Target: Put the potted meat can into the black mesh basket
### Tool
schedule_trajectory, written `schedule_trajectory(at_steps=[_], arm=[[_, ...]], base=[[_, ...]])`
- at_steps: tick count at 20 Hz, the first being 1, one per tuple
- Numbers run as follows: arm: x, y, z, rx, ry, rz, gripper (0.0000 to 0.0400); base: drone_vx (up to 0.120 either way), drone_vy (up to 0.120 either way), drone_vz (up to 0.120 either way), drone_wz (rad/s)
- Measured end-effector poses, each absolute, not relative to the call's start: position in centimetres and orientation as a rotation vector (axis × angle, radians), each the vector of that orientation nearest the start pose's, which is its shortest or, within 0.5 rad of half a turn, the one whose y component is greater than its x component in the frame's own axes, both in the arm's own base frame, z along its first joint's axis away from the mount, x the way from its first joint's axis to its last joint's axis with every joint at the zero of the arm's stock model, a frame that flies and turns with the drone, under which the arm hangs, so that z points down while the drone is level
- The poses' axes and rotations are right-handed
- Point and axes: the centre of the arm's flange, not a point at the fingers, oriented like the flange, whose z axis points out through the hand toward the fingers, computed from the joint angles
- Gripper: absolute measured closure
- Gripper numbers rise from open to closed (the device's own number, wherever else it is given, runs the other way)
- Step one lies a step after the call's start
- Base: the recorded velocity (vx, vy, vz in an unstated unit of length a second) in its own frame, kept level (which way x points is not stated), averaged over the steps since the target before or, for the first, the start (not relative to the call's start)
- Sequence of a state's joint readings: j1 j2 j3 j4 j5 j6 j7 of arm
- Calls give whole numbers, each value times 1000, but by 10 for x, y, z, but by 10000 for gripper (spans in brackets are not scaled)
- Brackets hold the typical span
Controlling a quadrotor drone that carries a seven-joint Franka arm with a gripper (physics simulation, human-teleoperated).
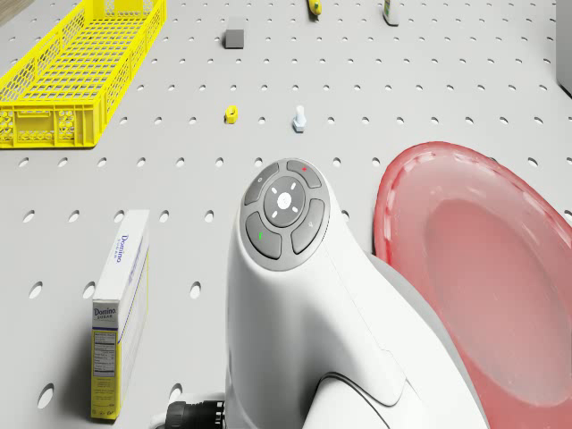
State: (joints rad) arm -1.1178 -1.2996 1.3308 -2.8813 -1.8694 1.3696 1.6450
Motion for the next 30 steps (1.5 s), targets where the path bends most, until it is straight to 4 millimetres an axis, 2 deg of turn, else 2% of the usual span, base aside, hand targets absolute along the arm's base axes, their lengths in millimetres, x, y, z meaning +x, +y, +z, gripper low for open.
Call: schedule_trajectory(at_steps=[18,19,21,26,30], arm=[[307,7,519,1,-2,785,0],[307,7,520,1,-2,785,12],[307,8,522,1,-2,785,66],[307,8,524,-2,0,785,99],[307,8,515,-1,0,782,115]], base=[[0,2,0,0],[0,0,0,0],[0,0,0,0],[0,0,0,0],[0,0,0,0]])
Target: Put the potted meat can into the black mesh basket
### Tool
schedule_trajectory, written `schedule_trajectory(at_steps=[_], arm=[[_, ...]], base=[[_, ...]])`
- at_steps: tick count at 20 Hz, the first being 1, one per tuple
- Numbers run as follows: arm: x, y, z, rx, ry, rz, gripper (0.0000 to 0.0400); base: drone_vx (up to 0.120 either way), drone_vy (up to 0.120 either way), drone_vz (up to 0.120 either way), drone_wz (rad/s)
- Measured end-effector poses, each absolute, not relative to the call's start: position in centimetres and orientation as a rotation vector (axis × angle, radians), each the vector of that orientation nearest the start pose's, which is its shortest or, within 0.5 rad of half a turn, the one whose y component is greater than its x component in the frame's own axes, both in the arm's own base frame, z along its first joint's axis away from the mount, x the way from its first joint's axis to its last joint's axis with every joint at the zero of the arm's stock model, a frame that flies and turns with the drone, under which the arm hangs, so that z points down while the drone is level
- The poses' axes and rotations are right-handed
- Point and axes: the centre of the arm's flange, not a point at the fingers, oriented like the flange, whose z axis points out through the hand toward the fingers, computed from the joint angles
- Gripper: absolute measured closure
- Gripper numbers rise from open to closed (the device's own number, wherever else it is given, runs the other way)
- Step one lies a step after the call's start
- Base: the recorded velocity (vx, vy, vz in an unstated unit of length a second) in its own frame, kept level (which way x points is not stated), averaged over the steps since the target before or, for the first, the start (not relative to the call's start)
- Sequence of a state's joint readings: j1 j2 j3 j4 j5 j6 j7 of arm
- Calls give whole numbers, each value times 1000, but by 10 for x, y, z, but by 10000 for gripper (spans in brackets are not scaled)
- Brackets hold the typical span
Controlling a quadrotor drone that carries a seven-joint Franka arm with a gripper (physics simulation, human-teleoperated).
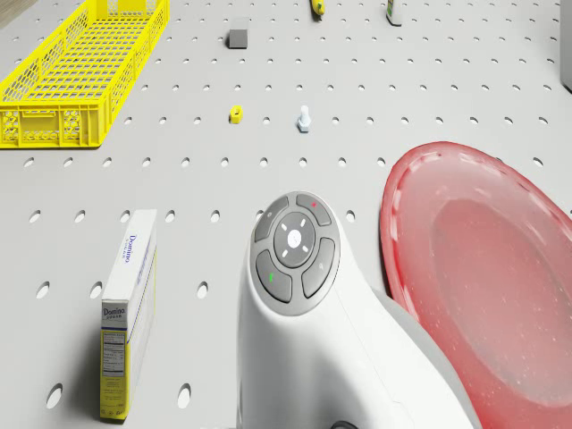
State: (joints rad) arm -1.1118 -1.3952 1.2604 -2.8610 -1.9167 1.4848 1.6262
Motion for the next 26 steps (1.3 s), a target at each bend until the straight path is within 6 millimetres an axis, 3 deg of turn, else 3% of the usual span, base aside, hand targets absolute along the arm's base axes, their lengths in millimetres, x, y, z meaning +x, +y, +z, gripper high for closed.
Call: schedule_trajectory(at_steps=[3,9,15,26], arm=[[307,8,505,-2,1,777,115],[307,8,495,-3,1,783,116],[307,8,492,-3,1,783,116],[307,8,491,-4,2,807,116]], base=[[0,40,107,0],[113,120,120,0],[120,120,0,0],[120,4,0,0]])
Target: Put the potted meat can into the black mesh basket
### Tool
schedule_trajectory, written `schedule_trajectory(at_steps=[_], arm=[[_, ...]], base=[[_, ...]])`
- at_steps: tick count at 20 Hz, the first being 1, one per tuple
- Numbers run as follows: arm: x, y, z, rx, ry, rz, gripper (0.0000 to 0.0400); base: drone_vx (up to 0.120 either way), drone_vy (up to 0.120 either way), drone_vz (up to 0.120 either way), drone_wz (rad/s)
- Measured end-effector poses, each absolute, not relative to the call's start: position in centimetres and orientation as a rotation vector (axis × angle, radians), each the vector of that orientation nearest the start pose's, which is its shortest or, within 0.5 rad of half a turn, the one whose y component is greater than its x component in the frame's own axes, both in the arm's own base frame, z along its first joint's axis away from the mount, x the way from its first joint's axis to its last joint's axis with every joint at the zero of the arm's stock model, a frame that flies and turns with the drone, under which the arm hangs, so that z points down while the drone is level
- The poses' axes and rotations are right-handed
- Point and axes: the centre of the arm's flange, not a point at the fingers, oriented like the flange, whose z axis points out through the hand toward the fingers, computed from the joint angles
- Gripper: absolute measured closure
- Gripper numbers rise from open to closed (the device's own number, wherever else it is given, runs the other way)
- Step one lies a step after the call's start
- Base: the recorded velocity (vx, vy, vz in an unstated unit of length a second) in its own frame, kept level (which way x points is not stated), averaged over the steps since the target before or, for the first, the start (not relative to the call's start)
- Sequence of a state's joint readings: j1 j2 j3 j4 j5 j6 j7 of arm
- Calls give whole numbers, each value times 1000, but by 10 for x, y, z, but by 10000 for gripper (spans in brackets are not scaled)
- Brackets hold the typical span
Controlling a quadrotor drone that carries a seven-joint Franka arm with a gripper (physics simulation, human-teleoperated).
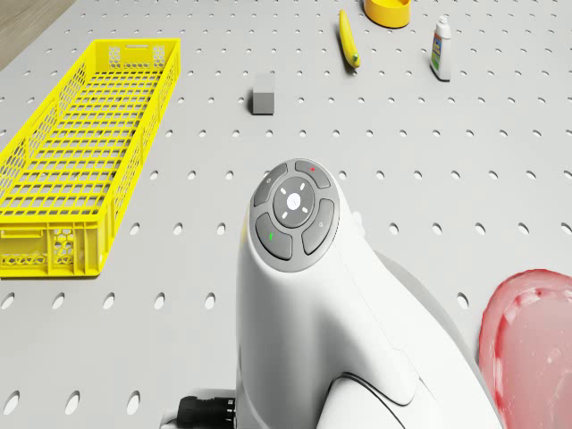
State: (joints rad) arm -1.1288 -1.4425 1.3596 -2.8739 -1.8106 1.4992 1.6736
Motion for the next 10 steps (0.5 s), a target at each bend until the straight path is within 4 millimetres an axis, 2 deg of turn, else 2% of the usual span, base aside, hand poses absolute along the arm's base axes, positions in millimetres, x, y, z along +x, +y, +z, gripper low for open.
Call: schedule_trajectory(at_steps=[10], arm=[[307,8,491,-4,2,814,116]], base=[[120,0,0,0]])
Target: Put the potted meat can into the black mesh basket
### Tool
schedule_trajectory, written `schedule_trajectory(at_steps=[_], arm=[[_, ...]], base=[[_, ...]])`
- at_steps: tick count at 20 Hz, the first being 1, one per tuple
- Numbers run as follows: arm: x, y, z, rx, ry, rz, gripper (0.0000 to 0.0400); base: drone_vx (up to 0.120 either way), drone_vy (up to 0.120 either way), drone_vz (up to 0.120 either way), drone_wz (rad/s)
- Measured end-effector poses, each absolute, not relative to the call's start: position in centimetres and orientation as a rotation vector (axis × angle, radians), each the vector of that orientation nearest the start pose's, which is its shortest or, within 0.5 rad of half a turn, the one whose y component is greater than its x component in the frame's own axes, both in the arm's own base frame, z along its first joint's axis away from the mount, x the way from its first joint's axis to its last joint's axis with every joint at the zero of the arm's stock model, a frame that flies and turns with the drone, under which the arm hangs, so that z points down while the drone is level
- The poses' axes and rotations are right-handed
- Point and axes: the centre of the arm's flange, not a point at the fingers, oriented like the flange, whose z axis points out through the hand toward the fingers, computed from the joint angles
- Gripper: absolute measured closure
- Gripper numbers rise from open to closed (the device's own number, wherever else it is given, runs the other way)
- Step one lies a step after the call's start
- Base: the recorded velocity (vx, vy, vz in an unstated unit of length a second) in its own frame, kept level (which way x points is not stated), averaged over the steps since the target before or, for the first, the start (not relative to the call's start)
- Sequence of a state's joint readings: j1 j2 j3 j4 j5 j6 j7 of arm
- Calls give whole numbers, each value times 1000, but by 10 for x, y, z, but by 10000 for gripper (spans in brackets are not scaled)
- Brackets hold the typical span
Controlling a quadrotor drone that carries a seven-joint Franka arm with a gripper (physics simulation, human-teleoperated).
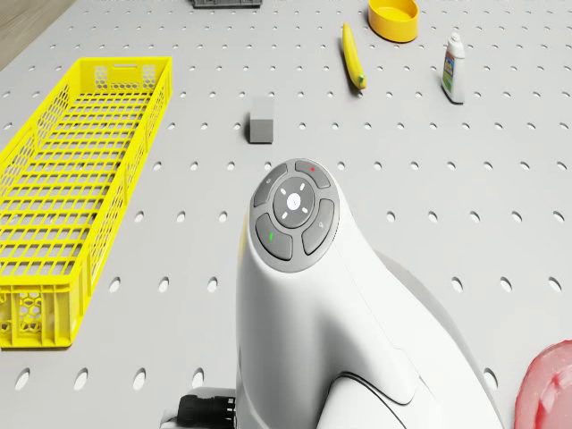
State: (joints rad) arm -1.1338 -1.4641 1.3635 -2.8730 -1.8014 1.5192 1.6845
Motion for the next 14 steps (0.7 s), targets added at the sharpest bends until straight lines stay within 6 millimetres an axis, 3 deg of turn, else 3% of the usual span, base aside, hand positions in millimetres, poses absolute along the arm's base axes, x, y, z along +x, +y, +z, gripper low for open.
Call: schedule_trajectory(at_steps=[10,14], arm=[[307,8,491,-4,2,820,116],[307,8,491,-4,2,805,116]], base=[[120,0,0,0],[120,70,10,0]])
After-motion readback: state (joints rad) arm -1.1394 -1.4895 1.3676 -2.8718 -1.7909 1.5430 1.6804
